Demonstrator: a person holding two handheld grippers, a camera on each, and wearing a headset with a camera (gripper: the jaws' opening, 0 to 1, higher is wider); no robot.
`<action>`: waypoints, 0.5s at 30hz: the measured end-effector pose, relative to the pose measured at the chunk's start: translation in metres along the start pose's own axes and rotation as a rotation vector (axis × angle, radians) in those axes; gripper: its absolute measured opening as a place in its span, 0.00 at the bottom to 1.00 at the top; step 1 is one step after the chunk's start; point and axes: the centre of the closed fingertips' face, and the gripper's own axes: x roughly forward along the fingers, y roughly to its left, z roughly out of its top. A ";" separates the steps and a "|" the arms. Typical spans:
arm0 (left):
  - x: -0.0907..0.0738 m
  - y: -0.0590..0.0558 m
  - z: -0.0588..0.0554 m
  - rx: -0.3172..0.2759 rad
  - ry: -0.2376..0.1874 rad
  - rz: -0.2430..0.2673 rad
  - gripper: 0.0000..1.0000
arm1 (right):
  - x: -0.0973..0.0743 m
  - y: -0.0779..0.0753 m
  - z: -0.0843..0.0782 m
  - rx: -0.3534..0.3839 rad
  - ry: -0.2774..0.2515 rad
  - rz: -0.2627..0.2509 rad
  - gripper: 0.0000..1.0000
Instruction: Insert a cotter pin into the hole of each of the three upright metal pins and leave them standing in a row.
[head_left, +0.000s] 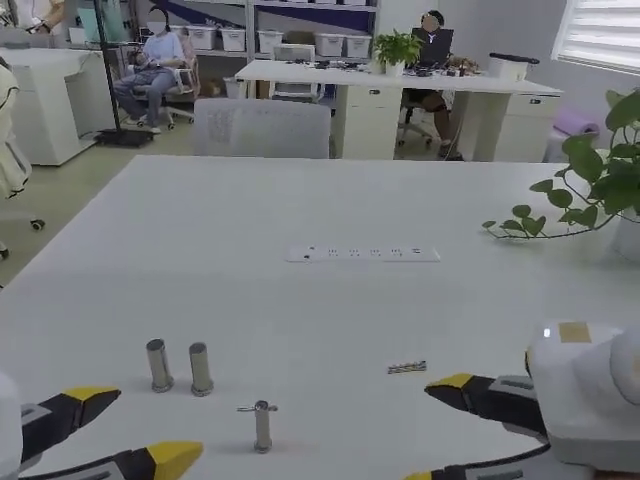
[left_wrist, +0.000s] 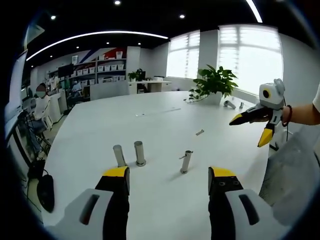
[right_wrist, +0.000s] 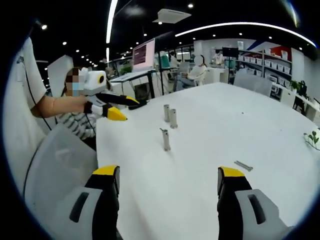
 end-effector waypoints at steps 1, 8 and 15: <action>0.000 0.001 0.000 0.001 0.001 0.001 0.63 | -0.001 0.000 0.000 0.000 -0.001 -0.006 0.85; 0.003 0.007 0.001 0.005 0.005 0.013 0.63 | -0.005 0.002 -0.003 0.002 -0.004 -0.028 0.90; 0.012 0.015 0.004 0.007 0.004 0.026 0.61 | -0.007 0.004 -0.004 0.005 -0.007 -0.040 0.95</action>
